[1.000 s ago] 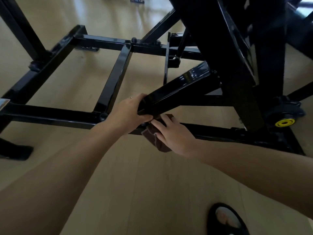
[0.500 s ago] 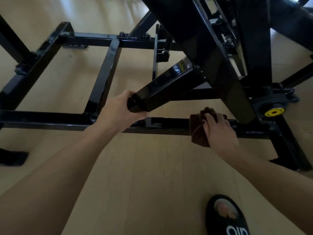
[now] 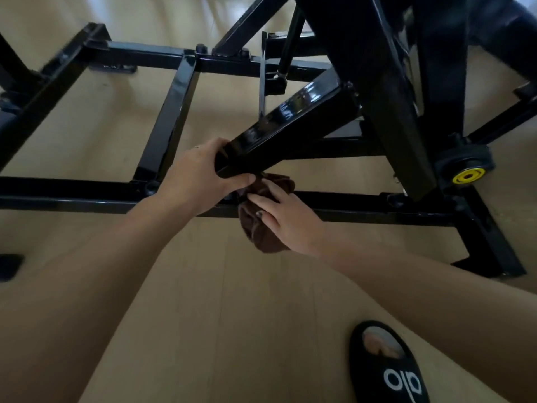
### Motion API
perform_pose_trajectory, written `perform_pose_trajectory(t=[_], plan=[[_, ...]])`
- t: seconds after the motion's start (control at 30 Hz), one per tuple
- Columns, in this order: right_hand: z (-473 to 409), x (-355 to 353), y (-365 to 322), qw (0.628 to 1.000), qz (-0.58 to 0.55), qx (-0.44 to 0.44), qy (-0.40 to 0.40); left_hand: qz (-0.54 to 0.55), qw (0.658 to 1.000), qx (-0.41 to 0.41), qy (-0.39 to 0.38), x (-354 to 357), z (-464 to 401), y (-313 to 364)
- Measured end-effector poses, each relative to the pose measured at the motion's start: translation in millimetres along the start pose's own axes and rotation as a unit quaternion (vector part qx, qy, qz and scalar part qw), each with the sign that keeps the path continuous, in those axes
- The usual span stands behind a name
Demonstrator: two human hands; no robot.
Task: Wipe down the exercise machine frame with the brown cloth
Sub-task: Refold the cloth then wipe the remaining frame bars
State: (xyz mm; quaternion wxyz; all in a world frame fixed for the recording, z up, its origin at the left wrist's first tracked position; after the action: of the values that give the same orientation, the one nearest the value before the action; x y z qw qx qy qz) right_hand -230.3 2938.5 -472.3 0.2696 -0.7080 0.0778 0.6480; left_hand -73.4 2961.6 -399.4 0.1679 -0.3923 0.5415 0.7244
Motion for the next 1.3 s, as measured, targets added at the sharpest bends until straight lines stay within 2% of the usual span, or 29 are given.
perform_pose_trajectory(t=[0.07, 0.17, 0.3, 0.47, 0.53, 0.6, 0.77, 0.87, 1.0, 1.1, 1.23, 1.3], plan=[[13, -6, 11, 1.0, -0.004, 0.008, 0.002, 0.003, 1.0, 0.002, -0.008, 2, -1, -2], [49, -16, 43, 0.998, 0.001, 0.065, 0.02, 0.007, 1.0, -0.001, -0.016, 2, -3, -4], [120, -37, 105, 0.974, -0.015, 0.209, 0.083, 0.004, 1.0, 0.008, -0.017, 2, -4, -4], [124, -30, 110, 0.945, -0.069, 0.286, 0.145, 0.002, 1.0, 0.012, -0.011, 4, -2, -3], [106, -25, 98, 0.945, -0.089, 0.277, 0.151, -0.005, 1.0, 0.016, -0.007, 4, -3, -3], [82, -18, 75, 0.961, -0.084, 0.233, 0.123, -0.014, 1.0, 0.022, -0.001, 5, -4, -2], [-2, 1, -10, 0.997, -0.037, 0.049, 0.051, -0.027, 0.999, 0.027, 0.017, 4, -3, -3], [-23, 0, -22, 0.997, -0.04, 0.04, 0.048, -0.033, 0.999, 0.031, 0.021, 4, -5, -4], [0, -8, -11, 0.999, -0.024, -0.001, 0.031, -0.024, 0.999, 0.024, 0.003, 4, -6, -7], [44, -21, 26, 0.997, -0.026, 0.044, 0.056, -0.008, 1.0, 0.018, -0.019, 5, -6, -9], [122, -42, 98, 0.977, -0.021, 0.194, 0.09, -0.009, 1.0, 0.015, -0.023, 6, -6, -7], [141, -45, 114, 0.97, -0.014, 0.226, 0.093, -0.011, 1.0, 0.01, -0.022, 5, -5, -5]])
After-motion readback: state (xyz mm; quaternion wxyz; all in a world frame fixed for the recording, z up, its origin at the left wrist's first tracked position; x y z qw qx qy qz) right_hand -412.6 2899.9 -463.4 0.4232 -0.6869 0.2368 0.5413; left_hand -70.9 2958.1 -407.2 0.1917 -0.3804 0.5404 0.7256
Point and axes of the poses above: each hand's wrist, its own z-axis away from the middle knuckle, its own x-axis out of the palm, y = z × x, the point moved 9 cm from there along -z, towards the middle knuckle, and after that the axes turned 13 degrees about -x, right-handed, at the moved point
